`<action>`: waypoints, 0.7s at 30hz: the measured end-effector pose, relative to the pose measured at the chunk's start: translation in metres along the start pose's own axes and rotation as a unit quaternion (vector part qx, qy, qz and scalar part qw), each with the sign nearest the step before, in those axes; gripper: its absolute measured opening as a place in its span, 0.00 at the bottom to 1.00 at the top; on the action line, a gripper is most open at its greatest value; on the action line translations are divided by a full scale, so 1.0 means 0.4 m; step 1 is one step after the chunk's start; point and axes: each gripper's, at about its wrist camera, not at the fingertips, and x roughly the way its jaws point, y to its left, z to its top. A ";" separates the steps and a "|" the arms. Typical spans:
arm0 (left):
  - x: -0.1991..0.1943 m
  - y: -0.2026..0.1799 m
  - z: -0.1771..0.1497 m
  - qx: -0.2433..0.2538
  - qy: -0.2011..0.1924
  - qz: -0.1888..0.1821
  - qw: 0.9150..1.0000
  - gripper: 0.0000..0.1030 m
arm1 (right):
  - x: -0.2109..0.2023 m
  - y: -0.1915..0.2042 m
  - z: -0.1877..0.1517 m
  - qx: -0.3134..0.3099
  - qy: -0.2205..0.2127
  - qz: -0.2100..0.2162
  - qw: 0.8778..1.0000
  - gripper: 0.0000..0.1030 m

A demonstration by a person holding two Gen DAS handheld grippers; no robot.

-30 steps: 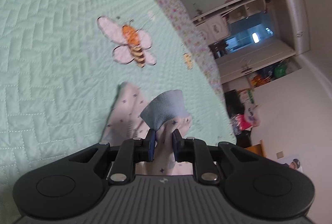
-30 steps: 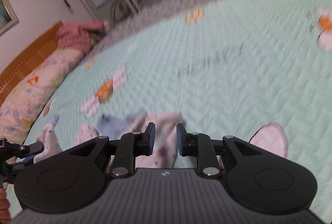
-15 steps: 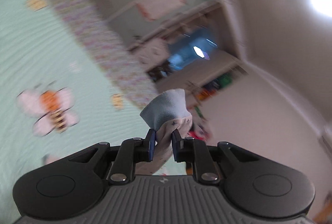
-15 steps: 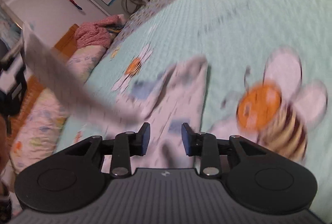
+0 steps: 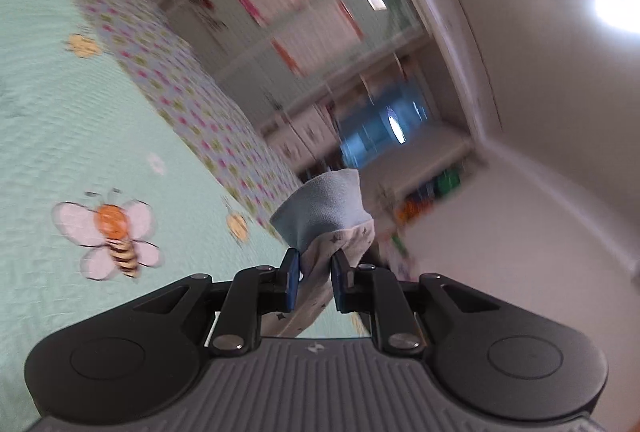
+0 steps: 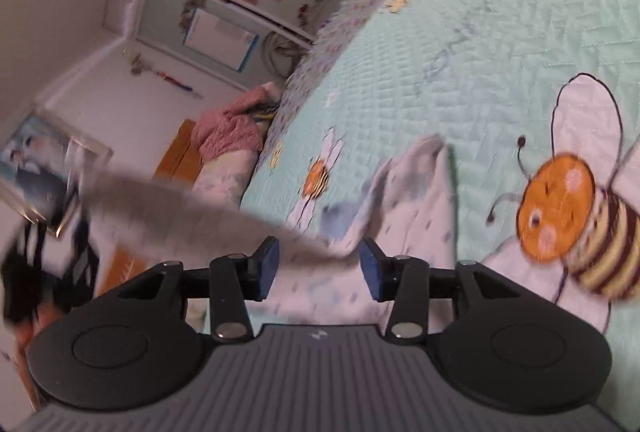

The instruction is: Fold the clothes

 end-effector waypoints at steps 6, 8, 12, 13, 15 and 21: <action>-0.100 0.101 -0.028 -0.067 -0.045 0.040 0.996 0.16 | 0.073 -0.059 0.072 0.078 -0.020 0.003 0.997 0.48; -0.133 0.122 -0.039 -0.082 -0.063 0.053 0.993 0.16 | 0.091 -0.077 0.084 0.103 -0.031 0.005 0.994 0.50; -0.179 0.147 -0.052 -0.102 -0.067 0.069 0.990 0.16 | 0.117 -0.099 0.090 0.133 -0.029 0.000 0.991 0.55; -0.188 0.152 -0.056 -0.106 -0.065 0.074 0.989 0.15 | 0.124 -0.101 0.089 0.134 -0.023 -0.001 0.991 0.55; -0.187 0.163 -0.066 -0.115 -0.054 0.070 0.989 0.15 | 0.126 -0.097 0.084 0.132 -0.021 -0.003 0.991 0.55; -0.176 0.181 -0.072 -0.100 -0.042 0.070 0.992 0.15 | 0.090 -0.059 0.044 0.125 -0.020 0.025 0.992 0.57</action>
